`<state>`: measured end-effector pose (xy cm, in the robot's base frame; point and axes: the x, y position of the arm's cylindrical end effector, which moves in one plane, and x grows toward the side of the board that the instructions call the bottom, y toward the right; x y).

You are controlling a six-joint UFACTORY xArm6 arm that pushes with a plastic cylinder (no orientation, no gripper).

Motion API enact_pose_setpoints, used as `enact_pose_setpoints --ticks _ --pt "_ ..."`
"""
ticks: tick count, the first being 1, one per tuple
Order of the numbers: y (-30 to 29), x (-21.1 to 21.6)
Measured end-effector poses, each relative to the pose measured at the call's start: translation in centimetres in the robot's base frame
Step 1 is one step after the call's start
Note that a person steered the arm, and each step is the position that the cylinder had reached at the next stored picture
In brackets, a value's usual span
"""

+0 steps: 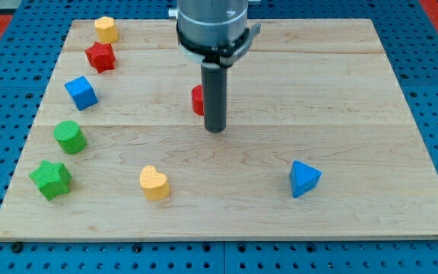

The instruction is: Move the heart below the red circle

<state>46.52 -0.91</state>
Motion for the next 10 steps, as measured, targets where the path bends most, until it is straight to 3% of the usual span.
enact_pose_setpoints --ticks 2,3,4,7,10 --pt "-5.3 10.1" --pt "-12.8 10.5" --pt "-13.1 7.7" --pt "-16.9 7.1" --pt "-12.7 2.9"
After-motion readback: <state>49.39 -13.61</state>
